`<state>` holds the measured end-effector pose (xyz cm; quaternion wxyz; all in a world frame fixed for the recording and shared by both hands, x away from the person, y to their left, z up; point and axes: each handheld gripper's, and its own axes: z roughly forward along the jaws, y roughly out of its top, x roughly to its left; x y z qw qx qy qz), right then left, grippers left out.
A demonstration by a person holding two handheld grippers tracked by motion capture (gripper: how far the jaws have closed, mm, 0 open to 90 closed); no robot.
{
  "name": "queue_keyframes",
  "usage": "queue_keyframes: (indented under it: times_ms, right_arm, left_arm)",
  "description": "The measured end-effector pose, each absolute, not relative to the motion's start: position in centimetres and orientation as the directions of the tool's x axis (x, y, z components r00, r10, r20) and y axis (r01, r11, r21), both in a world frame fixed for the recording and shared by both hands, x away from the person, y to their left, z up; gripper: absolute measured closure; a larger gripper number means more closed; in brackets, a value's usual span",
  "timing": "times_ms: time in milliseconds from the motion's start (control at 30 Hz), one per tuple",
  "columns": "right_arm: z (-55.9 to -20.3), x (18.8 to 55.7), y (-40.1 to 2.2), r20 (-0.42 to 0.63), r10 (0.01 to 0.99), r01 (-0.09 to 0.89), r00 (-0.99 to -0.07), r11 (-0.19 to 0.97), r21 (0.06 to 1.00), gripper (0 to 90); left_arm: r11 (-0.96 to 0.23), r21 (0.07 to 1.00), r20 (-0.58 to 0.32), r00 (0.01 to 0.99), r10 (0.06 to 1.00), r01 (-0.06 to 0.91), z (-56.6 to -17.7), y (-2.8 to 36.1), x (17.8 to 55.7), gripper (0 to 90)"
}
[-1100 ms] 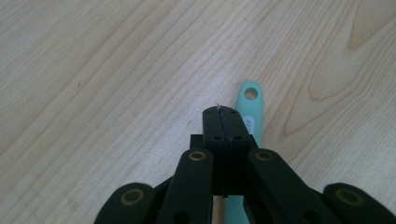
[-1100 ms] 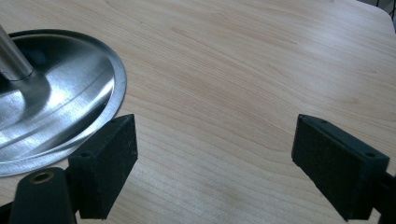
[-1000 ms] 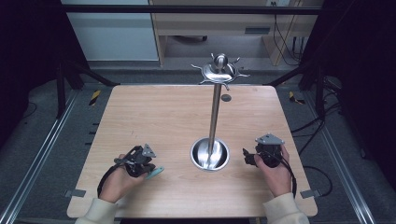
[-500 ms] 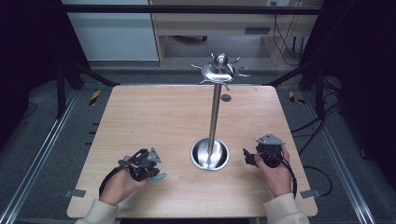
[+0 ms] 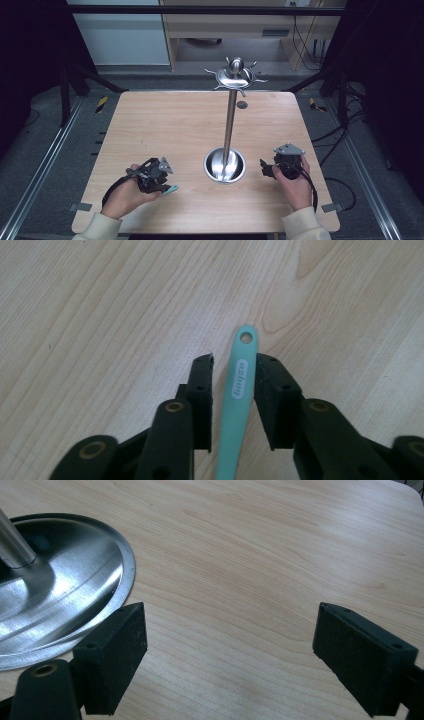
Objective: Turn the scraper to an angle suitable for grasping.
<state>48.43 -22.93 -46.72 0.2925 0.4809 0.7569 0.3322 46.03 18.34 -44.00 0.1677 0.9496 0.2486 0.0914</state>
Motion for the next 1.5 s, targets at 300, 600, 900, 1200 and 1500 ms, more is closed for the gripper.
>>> queue_keyframes:
  times_ms: [300,600,900,1200,1500]
  right_arm:
    - [-46.7,48.4,-23.0,-0.112,0.926,0.535,-0.361,0.304,0.788,14.3]
    - [-46.7,48.3,-23.0,-0.109,0.927,0.538,-0.359,0.301,0.788,14.3]
    - [-46.7,48.4,-23.1,-0.111,0.926,0.536,-0.36,0.303,0.788,14.3]
    - [-46.7,48.4,-23.1,-0.109,0.928,0.537,-0.357,0.299,0.789,14.4]
    - [-46.6,48.3,-23.1,-0.107,0.928,0.534,-0.358,0.297,0.791,14.4]
  left_arm:
    - [-0.84,0.324,0.107,0.866,0.489,0.435,-44.6,17.5,46.6,51.7]
    - [-0.87,0.245,0.074,0.887,0.456,0.427,-45.0,17.1,46.8,56.1]
    - [-0.895,0.187,0.064,0.904,0.423,0.406,-45.9,16.5,47.1,57.2]
    - [-0.904,0.162,0.053,0.911,0.409,0.396,-46.2,16.1,47.5,64.4]
    - [-0.897,0.17,0.021,0.909,0.417,0.408,-46.3,16.6,47.8,72.5]
